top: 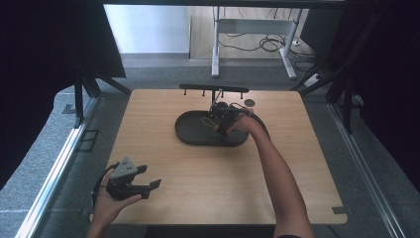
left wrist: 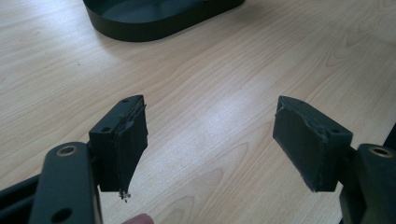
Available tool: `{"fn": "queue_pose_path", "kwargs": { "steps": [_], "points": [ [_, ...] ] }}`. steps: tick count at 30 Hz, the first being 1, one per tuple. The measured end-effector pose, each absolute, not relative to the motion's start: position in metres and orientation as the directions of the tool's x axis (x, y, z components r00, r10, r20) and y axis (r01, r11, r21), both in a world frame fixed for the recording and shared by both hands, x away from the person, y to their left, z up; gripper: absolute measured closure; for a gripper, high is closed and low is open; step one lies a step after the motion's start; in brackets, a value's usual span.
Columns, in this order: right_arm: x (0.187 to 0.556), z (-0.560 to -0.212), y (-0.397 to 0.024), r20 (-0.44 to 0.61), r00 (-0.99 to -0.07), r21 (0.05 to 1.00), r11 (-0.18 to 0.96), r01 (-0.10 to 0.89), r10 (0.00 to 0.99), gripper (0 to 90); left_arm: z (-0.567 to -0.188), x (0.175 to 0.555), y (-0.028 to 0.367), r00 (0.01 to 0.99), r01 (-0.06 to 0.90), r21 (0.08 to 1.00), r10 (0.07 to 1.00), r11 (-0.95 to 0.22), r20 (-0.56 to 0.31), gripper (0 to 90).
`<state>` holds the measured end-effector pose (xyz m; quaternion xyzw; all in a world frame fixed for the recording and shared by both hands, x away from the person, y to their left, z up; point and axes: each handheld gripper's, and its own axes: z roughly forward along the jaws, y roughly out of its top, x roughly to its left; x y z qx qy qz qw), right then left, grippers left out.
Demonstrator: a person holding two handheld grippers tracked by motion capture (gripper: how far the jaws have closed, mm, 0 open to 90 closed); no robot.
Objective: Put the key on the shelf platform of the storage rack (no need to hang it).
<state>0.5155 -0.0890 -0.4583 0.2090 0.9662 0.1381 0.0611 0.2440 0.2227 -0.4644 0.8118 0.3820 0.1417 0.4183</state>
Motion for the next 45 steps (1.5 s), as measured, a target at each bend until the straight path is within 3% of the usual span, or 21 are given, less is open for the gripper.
{"fn": "queue_pose_path", "kwargs": {
  "steps": [3,20,30,45],
  "points": [
    [0.515,-0.457,-0.089,-0.063,-0.897,0.298,0.866,0.401,0.437,57.4,-0.464,0.244,0.223,0.67,0.5,0.787,0.737,-0.361,-0.088,26.5],
    [0.497,-0.43,-0.102,-0.082,-0.884,0.393,0.83,0.395,0.46,50.0,-0.465,0.244,0.221,0.672,0.501,0.784,0.736,-0.366,-0.086,26.5],
    [0.468,-0.405,-0.131,-0.081,-0.879,0.466,0.798,0.382,0.469,49.8,-0.465,0.244,0.216,0.681,0.496,0.78,0.728,-0.381,-0.078,26.5],
    [0.416,-0.406,-0.189,-0.043,-0.872,0.562,0.733,0.383,0.488,50.1,-0.465,0.244,0.211,0.684,0.496,0.776,0.725,-0.39,-0.072,26.5]
  ]
}}
